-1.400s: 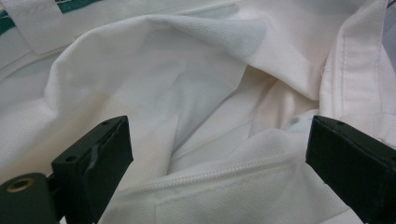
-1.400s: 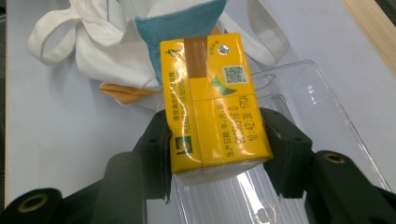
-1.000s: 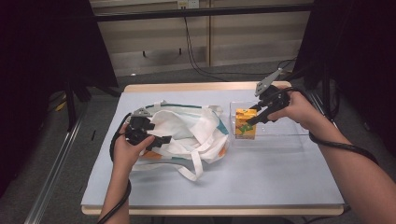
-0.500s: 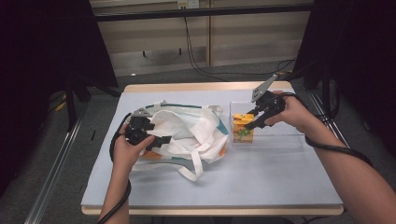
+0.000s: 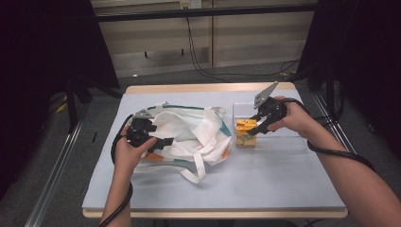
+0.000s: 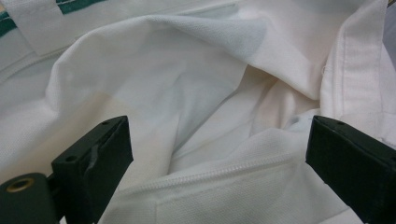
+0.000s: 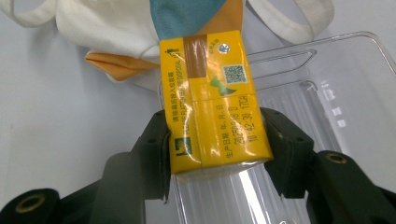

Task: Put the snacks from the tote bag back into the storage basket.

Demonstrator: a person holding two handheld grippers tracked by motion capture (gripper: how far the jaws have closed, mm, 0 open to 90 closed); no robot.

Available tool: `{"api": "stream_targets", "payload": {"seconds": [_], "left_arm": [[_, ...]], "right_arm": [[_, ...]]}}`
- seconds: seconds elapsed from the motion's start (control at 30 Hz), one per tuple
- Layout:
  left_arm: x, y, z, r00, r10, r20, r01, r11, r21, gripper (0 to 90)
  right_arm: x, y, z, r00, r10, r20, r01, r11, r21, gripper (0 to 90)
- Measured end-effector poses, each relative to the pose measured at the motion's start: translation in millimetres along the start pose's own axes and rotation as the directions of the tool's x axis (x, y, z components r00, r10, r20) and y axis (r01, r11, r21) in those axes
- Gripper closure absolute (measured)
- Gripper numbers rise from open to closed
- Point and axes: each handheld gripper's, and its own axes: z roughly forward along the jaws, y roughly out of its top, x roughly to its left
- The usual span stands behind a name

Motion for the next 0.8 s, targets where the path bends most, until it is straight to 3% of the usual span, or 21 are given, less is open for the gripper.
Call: {"api": "stream_targets", "payload": {"seconds": [0.2, 0.43, 0.63, 0.8], "left_arm": [[0.7, 2.7, 1.8, 1.0000, -0.001, 0.005, 0.001, 1.0000, -0.006, 7.2], [2.2, 2.3, 2.8, 1.0000, 0.004, 0.005, -0.004, 1.0000, -0.002, 7.1], [1.0, 3.1, 1.9, 1.0000, 0.001, 0.003, -0.001, 1.0000, -0.002, 7.2], [0.9, 3.1, 2.2, 1.0000, 0.001, 0.000, -0.001, 1.0000, -0.001, 7.1]], "right_arm": [[1.1, -0.3, 1.3, 1.0000, -0.001, 0.001, 0.001, 1.000, 0.016, 43.8], [1.6, -1.3, 2.4, 0.9992, 0.039, 0.011, -0.039, 0.999, 0.026, 33.6], [1.9, -4.5, -3.8, 0.9923, 0.120, 0.032, -0.121, 0.992, 0.036, 22.6], [3.7, -8.9, -14.6, 0.9882, 0.146, 0.045, -0.147, 0.989, 0.021, 19.2]]}}
